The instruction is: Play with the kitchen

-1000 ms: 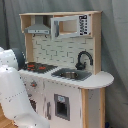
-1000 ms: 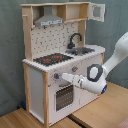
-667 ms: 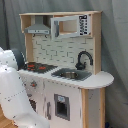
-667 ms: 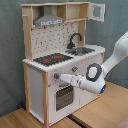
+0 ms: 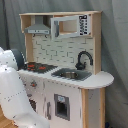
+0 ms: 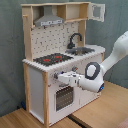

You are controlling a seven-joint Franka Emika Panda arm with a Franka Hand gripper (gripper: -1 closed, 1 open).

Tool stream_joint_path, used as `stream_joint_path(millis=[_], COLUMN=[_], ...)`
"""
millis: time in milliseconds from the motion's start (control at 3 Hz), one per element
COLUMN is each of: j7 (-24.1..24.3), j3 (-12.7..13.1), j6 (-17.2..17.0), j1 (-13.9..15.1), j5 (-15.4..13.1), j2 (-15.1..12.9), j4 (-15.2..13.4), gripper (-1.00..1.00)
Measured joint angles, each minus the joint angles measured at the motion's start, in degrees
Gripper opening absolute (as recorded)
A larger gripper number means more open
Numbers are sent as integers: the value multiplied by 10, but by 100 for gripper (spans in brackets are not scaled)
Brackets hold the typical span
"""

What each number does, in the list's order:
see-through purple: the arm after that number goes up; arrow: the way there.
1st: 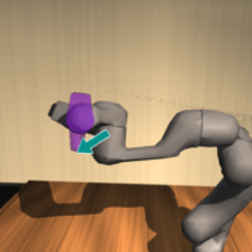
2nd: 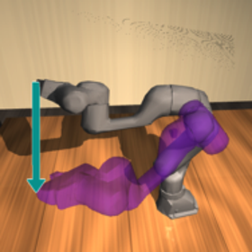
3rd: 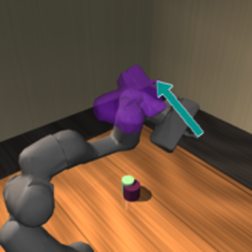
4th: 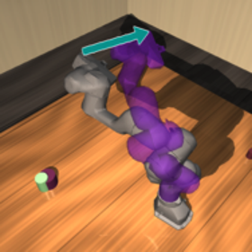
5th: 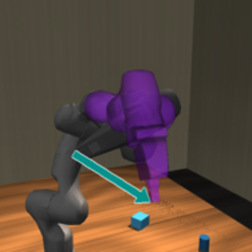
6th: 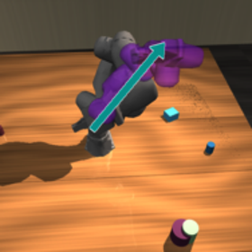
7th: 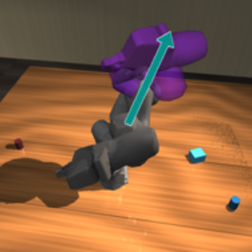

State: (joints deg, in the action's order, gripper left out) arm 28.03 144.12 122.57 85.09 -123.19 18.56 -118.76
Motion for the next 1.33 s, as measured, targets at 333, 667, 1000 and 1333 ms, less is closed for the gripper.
stream_joint_path(millis=[333,667,1000,1333], j7=[-71,-133,-191,-243], j3=[-1,-1,-1,2], j6=[8,9,9,4], j1=[4,8,9,9], j5=[5,16,37,71], j2=[0,0,0,0], j4=[7,7,7,9], gripper=[100,100,100,100])
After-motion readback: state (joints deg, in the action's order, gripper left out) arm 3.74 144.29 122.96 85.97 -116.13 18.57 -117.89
